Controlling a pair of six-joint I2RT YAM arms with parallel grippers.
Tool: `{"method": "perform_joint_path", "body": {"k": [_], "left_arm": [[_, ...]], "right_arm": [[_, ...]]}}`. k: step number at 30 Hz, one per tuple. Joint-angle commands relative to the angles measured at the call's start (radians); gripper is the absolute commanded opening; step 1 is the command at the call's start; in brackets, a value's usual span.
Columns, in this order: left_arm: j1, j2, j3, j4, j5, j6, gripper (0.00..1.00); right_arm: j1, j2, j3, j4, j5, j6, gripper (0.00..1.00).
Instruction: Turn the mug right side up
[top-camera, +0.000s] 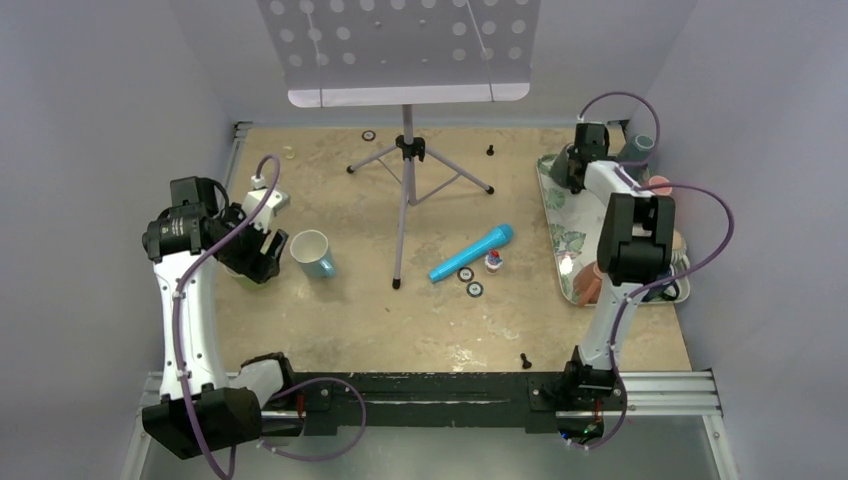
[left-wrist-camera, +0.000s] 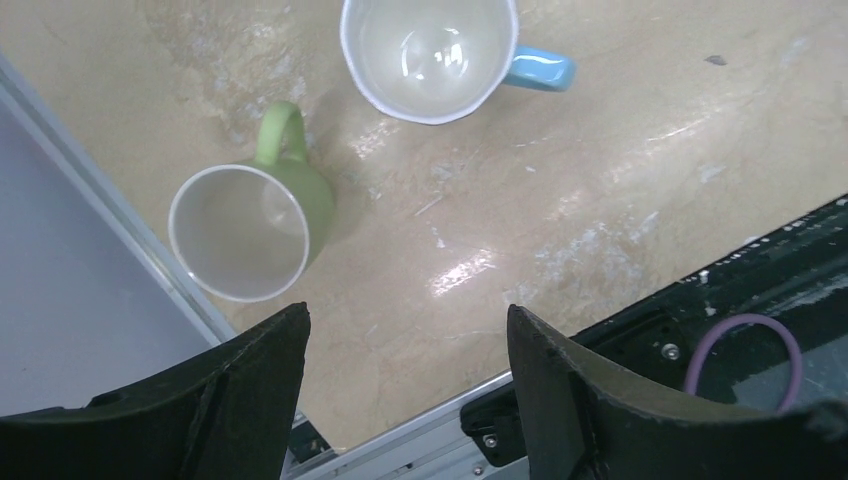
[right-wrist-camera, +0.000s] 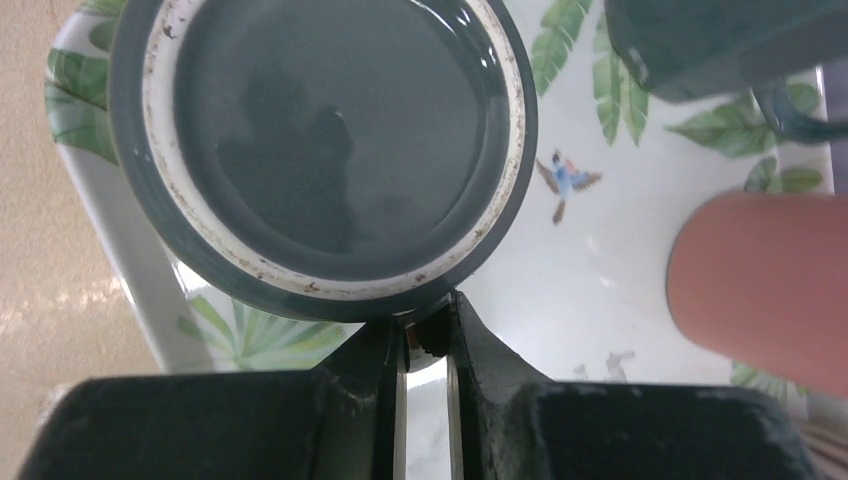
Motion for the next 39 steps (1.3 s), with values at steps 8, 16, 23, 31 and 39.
{"method": "perform_joint_path", "body": {"k": [8,16,23,31,39], "left_arm": [[-0.005,-0.048,0.318,-0.293,0.544,-0.020,0.77],[-0.005,-0.092,0.579,-0.345,0.808,-0.166,0.84],[-0.005,-0.201,0.585,-0.041,1.102,-0.558,0.85],[-0.007,-0.232,0.489,0.456,1.088,-1.074,0.86],[-0.008,-0.248,0.512,0.499,1.076,-1.110,0.87]], "right_arm": [[0.073,-0.649,-0.260,0.002,0.159,0.368,0.00],[0.180,-1.096,-0.297,-0.016,0.052,0.405,0.00],[0.348,-1.317,-0.291,0.138,-0.248,0.374,0.00],[0.454,-1.373,-0.411,0.542,-0.688,0.663,0.00],[0.889,-1.125,-0.295,0.628,-0.529,0.585,0.00]]}}
